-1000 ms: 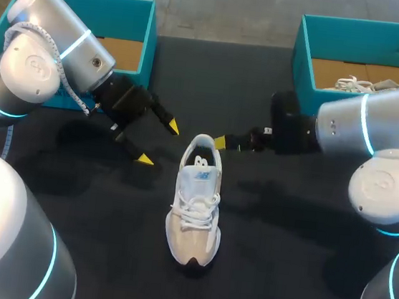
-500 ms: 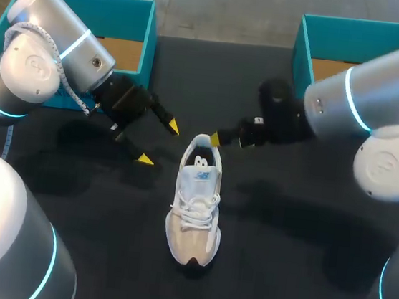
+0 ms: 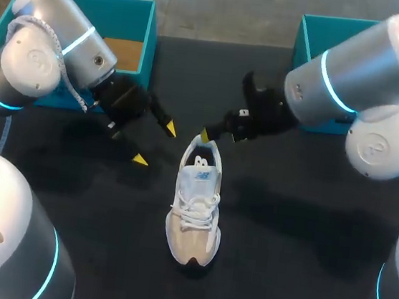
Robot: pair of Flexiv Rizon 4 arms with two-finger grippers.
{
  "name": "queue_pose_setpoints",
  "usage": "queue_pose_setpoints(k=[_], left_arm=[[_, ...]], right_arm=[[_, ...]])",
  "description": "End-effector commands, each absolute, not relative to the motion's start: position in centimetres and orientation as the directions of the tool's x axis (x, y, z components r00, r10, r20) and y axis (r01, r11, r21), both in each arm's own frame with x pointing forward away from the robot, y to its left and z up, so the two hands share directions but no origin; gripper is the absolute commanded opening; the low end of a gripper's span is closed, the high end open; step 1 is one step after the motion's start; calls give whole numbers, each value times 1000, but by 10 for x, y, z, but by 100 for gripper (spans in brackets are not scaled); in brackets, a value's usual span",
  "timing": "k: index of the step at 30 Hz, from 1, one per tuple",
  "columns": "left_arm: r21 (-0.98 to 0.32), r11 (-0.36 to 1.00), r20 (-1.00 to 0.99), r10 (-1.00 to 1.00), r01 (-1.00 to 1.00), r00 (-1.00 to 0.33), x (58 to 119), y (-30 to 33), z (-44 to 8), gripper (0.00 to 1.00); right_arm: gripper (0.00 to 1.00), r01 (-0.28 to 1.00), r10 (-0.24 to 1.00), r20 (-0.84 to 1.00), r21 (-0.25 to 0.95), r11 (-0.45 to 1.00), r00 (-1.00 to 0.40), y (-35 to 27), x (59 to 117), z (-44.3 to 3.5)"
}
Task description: Take the shoe out of the shoebox, open the shoe tongue, remove and reinsert the insole, then place the shoe into the shoebox
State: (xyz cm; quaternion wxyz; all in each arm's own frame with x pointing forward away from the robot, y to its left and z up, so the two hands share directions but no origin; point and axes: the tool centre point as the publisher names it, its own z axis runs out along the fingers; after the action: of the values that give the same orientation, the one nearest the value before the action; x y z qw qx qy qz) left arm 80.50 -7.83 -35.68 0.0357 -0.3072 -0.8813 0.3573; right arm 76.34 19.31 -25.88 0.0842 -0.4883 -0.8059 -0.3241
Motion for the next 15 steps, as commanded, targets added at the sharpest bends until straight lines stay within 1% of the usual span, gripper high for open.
queue_pose_setpoints(k=[1,15], left_arm=[[-641,561,-141,584,524,-799,810,-66,-343,100],[-587,602,-132,588,541,-798,811,-23,-322,100]], right_arm=[[100,848,842,285,425,317,-458,209,767,-259],[100,869,884,212,377,320,-418,230,768,-275]])
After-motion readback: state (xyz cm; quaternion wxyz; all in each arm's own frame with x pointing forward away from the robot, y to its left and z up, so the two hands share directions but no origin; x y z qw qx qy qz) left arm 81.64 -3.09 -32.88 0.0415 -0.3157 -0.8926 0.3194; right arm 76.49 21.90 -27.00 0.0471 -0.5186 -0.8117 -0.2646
